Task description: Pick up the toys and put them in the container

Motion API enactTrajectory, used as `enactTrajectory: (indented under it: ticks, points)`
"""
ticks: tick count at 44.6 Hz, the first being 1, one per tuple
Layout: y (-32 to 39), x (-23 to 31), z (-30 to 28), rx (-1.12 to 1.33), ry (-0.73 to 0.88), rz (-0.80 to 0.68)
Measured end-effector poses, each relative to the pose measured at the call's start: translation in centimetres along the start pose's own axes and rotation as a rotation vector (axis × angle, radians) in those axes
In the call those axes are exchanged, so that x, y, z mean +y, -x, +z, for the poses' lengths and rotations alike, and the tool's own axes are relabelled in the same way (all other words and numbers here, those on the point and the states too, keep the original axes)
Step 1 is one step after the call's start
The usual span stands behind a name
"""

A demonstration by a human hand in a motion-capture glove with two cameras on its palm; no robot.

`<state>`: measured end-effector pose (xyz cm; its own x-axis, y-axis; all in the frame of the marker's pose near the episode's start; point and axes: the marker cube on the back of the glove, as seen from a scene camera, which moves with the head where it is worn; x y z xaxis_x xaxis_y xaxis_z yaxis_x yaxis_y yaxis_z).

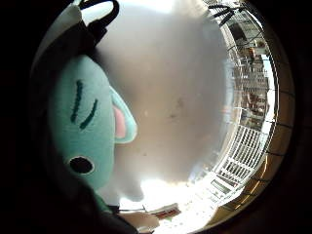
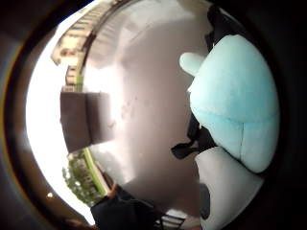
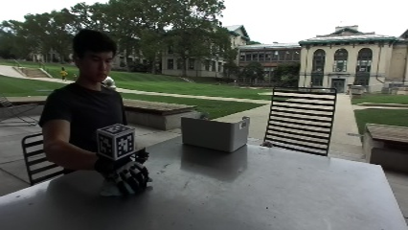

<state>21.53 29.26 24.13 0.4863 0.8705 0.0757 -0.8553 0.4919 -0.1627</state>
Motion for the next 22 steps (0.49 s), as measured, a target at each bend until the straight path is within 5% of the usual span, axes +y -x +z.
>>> enactTrajectory:
  ticks: [22]
  points:
    - [3.5, -4.5, -6.6, -0.046, -0.093, 0.037]
